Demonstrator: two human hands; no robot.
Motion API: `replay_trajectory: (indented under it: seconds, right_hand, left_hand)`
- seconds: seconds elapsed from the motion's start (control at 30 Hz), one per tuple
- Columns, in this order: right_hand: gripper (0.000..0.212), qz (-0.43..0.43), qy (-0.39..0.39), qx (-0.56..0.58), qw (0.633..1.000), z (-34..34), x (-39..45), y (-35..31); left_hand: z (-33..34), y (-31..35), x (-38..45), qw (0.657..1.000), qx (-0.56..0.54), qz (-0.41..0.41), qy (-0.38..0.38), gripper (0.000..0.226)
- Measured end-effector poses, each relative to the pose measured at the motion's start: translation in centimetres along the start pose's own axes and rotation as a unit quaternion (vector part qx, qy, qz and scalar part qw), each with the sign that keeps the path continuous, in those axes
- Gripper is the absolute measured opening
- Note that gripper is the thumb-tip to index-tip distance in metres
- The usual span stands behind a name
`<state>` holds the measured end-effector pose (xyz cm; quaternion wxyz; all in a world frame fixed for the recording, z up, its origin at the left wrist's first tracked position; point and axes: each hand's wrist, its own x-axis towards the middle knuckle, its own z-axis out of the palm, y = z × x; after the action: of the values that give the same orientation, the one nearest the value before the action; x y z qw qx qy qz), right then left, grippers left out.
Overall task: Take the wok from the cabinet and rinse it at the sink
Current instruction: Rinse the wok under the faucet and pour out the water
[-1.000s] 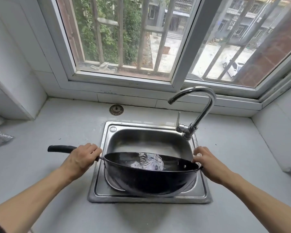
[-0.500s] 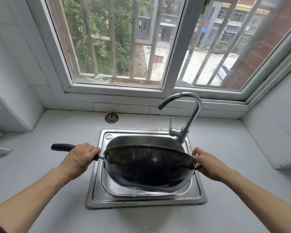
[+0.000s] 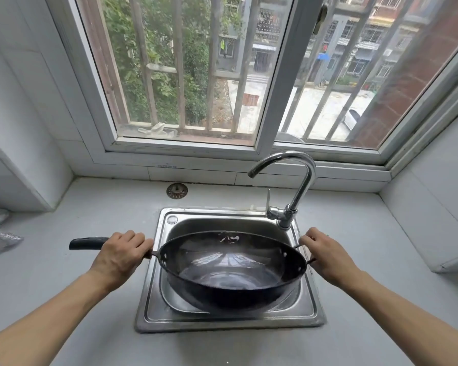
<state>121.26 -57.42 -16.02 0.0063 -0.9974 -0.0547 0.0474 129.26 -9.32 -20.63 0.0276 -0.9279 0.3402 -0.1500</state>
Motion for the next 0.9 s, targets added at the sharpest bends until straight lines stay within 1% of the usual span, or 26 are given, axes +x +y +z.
replay_trajectory:
  seconds: [0.17, 0.23, 0.3, 0.4, 0.53, 0.6, 0.77, 0.9]
  right_hand:
    - [0.035, -0.006, -0.046, 0.055, 0.997, -0.6, 0.1, 0.1]
    - [0.033, -0.007, -0.048, 0.062, 0.997, -0.3, -0.1, 0.0]
    - [0.035, -0.005, -0.042, 0.062, 0.997, 0.0, -0.1, -0.1]
    - [0.041, -0.018, -0.042, 0.018, 0.999, 0.5, -0.2, -0.3]
    - [0.048, -0.012, -0.01, -0.077, 0.997, 0.8, -1.0, -1.4]
    - [0.052, -0.006, 0.005, -0.096, 0.995, 0.7, -1.1, -1.9]
    - [0.052, 0.015, -0.004, -0.058, 0.998, 0.0, 0.2, -1.4]
    - [0.047, 0.0, -0.073, 0.021, 0.997, -0.5, 0.4, -1.2]
  left_hand:
    - [0.0, -0.2, -0.2, 0.998, -0.058, 0.002, -0.004, 0.042]
    - [0.3, -0.3, -0.4, 0.998, -0.067, 0.007, -0.005, 0.041]
    - [0.4, -0.5, -0.4, 0.998, -0.066, 0.003, -0.005, 0.039]
    - [0.5, -0.7, -0.1, 0.999, -0.035, 0.001, -0.008, 0.038]
    - [0.9, -0.8, 0.1, 1.0, -0.001, -0.004, -0.017, 0.038]
    - [1.3, -0.8, 0.0, 1.0, 0.005, -0.01, -0.015, 0.036]
    - [1.1, -1.2, 0.7, 0.999, -0.013, -0.019, -0.037, 0.04]
    - [0.7, -1.5, 0.7, 0.997, -0.062, -0.022, -0.049, 0.044]
